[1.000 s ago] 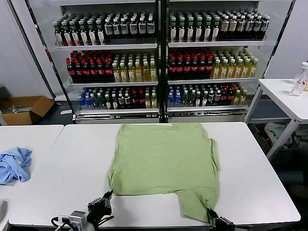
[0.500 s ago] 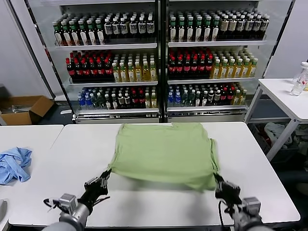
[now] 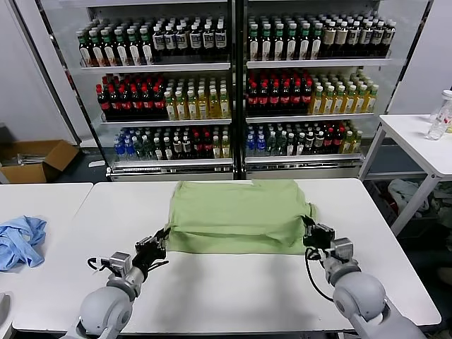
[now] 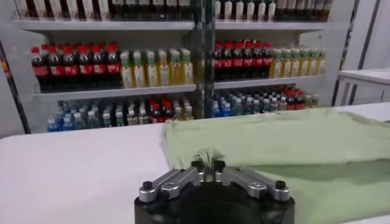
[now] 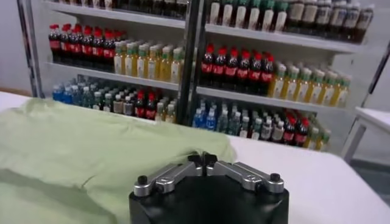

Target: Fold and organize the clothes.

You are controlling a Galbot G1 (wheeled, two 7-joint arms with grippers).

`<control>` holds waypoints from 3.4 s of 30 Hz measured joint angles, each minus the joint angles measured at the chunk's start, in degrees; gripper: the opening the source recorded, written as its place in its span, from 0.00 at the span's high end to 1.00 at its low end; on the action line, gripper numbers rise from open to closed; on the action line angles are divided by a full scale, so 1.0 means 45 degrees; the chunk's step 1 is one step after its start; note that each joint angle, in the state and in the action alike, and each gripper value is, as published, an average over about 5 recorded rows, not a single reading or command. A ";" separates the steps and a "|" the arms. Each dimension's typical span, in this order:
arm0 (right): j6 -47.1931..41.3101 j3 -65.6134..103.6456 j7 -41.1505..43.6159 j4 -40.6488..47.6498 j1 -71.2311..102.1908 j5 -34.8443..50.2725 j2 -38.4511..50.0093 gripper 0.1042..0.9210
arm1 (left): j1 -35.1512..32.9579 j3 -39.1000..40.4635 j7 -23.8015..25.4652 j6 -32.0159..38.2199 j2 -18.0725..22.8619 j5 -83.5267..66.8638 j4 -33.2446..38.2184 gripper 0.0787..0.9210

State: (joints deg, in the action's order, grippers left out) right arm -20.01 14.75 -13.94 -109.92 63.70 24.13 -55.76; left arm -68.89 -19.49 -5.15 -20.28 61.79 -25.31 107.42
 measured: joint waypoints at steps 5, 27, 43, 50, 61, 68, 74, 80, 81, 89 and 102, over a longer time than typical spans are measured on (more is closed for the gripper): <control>0.0775 0.0596 -0.0031 -0.0869 0.1070 -0.0130 -0.0189 0.49 | -0.0596 -0.0333 -0.0060 0.0185 0.0227 0.0274 0.0552 0.54; 0.0230 0.1956 -0.0215 -0.1795 0.3442 -0.0915 -0.1505 0.12 | -0.3453 -0.1594 -0.0377 0.0722 0.1758 0.1081 0.2741 0.12; -0.2064 0.1120 -0.0279 0.0594 0.1573 -0.0210 -0.1994 0.26 | -0.0328 0.0003 -0.1042 -0.1328 0.1340 0.0581 -0.0515 0.41; -0.2319 0.0896 -0.0241 0.1265 0.1104 0.0068 -0.2100 0.50 | 0.0549 0.0469 -0.1089 -0.1641 0.1176 0.0349 -0.1490 0.65; -0.2577 0.1110 -0.0079 0.0739 0.1726 0.0395 -0.1690 0.89 | 0.0599 0.0413 -0.0938 -0.1648 0.0787 -0.0088 -0.1504 0.97; -0.2586 0.1945 0.0109 -0.0991 0.3827 0.0224 -0.1162 0.96 | -0.0669 -0.0152 -0.0980 -0.1656 0.0506 -0.0280 -0.0143 0.98; -0.2672 0.2892 0.0232 -0.2718 0.6030 -0.0396 -0.0952 0.90 | -0.2819 -0.0974 -0.1024 -0.1589 0.0492 -0.0093 0.1690 0.98; -0.2523 0.3718 0.0134 -0.4200 0.7117 -0.0785 -0.0714 0.70 | -0.4970 -0.1852 -0.0959 -0.1608 0.0521 0.0337 0.3417 0.90; -0.2495 0.3821 0.0102 -0.4373 0.7139 -0.0746 -0.0651 0.66 | -0.5211 -0.1993 -0.0960 -0.1619 0.0487 0.0372 0.3666 0.86; -0.2625 0.3473 -0.0217 -0.4039 0.5079 0.0274 -0.0016 0.39 | -0.5310 -0.2679 -0.0983 -0.1732 -0.0119 0.0195 0.4548 0.59; -0.2817 -0.0259 -0.0217 0.1868 -0.2440 0.0784 -0.0966 0.12 | -0.0227 -0.0663 -0.1284 -0.2173 -0.0689 -0.0954 0.1072 0.17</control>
State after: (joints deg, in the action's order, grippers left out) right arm -32.68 13.59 -14.91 -101.51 52.72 27.66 -60.11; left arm -69.91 -22.47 -10.93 -30.06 58.69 -29.60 112.24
